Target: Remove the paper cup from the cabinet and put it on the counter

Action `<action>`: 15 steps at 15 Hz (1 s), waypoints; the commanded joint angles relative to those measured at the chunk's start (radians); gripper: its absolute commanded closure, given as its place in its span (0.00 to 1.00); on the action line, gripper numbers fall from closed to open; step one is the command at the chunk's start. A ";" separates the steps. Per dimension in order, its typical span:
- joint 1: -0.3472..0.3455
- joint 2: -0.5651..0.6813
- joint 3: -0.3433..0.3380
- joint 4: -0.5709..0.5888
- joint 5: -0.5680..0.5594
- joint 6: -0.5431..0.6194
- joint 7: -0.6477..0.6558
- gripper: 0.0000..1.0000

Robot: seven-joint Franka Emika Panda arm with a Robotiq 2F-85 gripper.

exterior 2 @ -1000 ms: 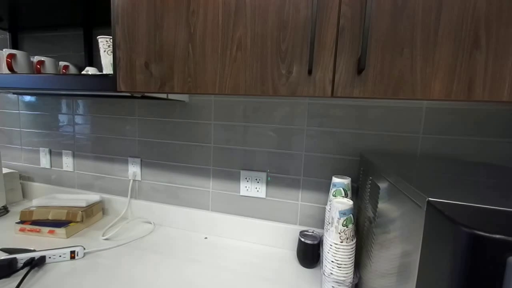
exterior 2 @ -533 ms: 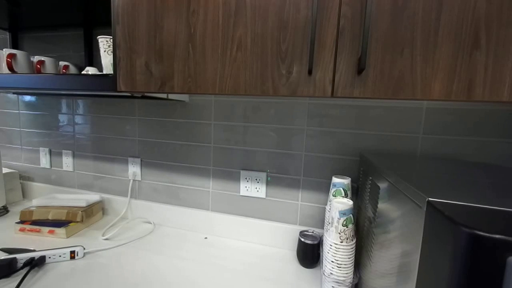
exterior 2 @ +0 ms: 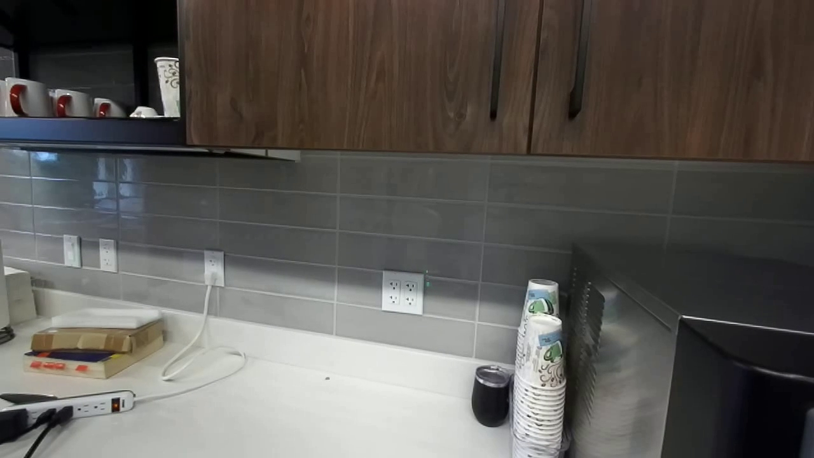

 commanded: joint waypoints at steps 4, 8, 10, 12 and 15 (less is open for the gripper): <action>-0.001 0.187 0.042 0.195 -0.104 -0.075 0.052 0.00; 0.010 0.259 0.047 0.265 -0.153 -0.091 0.066 0.00; 0.016 0.292 0.047 0.289 -0.179 -0.091 0.073 0.00; 0.025 0.327 0.046 0.305 -0.204 -0.076 0.085 0.00; 0.047 0.381 0.039 0.327 -0.248 -0.064 0.103 0.00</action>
